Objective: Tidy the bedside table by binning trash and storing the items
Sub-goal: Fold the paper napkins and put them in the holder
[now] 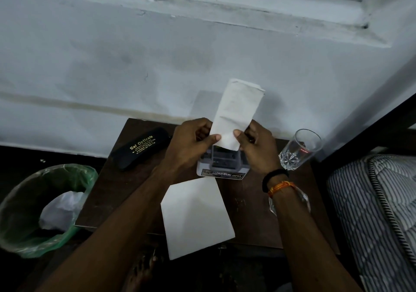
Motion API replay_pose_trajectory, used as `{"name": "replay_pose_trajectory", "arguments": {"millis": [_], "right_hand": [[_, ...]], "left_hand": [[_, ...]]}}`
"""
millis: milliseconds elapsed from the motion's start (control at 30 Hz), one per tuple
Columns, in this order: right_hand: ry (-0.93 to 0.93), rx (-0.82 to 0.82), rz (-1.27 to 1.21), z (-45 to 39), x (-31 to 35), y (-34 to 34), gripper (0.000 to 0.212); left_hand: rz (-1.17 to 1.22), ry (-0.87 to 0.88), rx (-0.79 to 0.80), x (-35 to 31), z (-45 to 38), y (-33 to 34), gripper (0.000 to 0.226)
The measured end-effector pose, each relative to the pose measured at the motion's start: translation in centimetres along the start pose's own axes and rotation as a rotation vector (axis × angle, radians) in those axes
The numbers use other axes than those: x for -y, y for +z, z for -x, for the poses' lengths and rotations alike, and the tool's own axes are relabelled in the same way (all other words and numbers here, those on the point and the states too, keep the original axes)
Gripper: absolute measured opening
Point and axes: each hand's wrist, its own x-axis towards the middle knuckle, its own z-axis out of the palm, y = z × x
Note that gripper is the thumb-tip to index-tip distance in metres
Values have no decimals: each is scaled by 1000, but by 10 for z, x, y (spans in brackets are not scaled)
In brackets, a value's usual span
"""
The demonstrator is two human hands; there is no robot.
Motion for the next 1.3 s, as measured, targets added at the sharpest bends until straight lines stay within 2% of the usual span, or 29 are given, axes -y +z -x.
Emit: {"name": "replay_pose_trajectory", "arguments": {"millis": [133,267,467,533,600,700,867,1067,1100,1233,1300], "right_hand": [[27,-17,131,-2,-2,-1,36],[47,-157,144,-7,-1,0,28],[17,-225,60,-15,0,4,26],[-5,-236,64,-15,-1,5,22],[-15,-253,77,-15,-3,3,22],[-25,-271,109,-14,-4,1,23],[-23,-250,136,-15,-5,-3,49],[5,-196,130,-16,-7,-6,70],[12,-184,141,-16,-7,-7,68],[-29,-180,222,-14,-9,-5,24],[-36,-204,231,-13,-13,-2,18]], "left_hand": [[-77,27,-52,-5,-3,8,10],[-104,41,-51,-7,-5,14,15],[-86,111,-14,-11,-5,12,65],[-89,202,-11,-11,-6,9,60],[-99,274,-3,-12,-7,8,45],[-158,315,22,-10,-8,10,33],[-251,285,0,-10,-9,13,36],[-262,237,1,-11,-9,12,39],[-267,235,3,-10,-9,13,39],[-263,228,-1,-8,-8,14,36],[-269,228,11,-6,-8,15,35]]}}
